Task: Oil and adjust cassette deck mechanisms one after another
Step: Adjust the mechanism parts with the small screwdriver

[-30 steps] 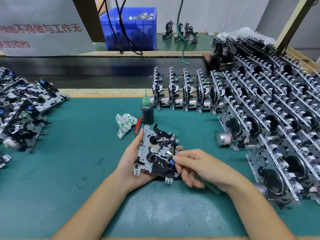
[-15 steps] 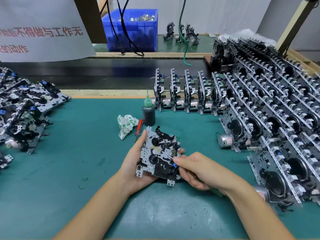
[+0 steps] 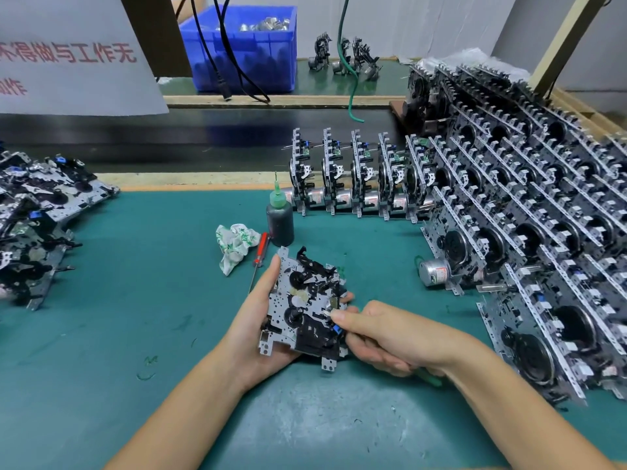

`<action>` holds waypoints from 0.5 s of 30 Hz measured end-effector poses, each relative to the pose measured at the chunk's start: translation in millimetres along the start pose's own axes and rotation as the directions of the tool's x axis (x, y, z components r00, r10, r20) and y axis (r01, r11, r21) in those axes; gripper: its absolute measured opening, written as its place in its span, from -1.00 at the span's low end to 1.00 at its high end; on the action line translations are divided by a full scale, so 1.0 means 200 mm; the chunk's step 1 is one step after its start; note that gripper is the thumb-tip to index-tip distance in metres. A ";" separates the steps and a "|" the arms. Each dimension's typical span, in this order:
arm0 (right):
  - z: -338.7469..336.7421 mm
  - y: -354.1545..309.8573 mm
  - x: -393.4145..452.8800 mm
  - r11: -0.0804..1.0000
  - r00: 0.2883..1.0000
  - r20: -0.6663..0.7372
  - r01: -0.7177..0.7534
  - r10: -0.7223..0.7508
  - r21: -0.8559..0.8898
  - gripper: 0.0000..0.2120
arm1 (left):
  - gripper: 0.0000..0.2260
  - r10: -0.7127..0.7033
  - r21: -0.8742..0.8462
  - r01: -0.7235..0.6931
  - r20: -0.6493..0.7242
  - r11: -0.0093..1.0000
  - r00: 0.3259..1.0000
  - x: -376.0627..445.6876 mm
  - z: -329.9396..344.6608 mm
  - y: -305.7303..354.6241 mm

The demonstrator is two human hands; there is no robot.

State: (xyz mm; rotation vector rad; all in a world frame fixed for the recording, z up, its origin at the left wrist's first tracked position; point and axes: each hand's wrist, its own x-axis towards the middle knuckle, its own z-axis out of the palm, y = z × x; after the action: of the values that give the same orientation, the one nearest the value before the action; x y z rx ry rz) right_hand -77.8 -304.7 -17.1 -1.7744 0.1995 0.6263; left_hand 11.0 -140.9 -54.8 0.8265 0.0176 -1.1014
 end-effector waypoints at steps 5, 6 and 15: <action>0.00 0.00 -0.01 0.999 1.000 -0.010 0.014 -0.014 -0.034 -0.37 | -0.38 0.024 0.033 -0.024 0.009 0.999 1.000 0.00 0.00 -0.01; 0.01 0.00 -0.01 0.999 0.999 -0.027 0.024 -0.025 -0.047 -0.37 | -0.37 0.025 0.036 -0.026 0.015 0.999 1.000 0.00 0.00 0.00; 0.03 0.07 -0.04 0.963 0.963 -0.228 0.189 -0.143 0.194 -0.51 | -0.22 0.008 0.029 -0.010 0.081 1.000 0.997 -0.03 0.02 0.00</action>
State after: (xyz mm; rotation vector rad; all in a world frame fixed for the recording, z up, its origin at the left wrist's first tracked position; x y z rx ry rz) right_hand -91.9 -305.0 -26.3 -1.6268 0.2503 0.2813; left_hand 7.5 -138.7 -50.0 0.8071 -0.0703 -1.1279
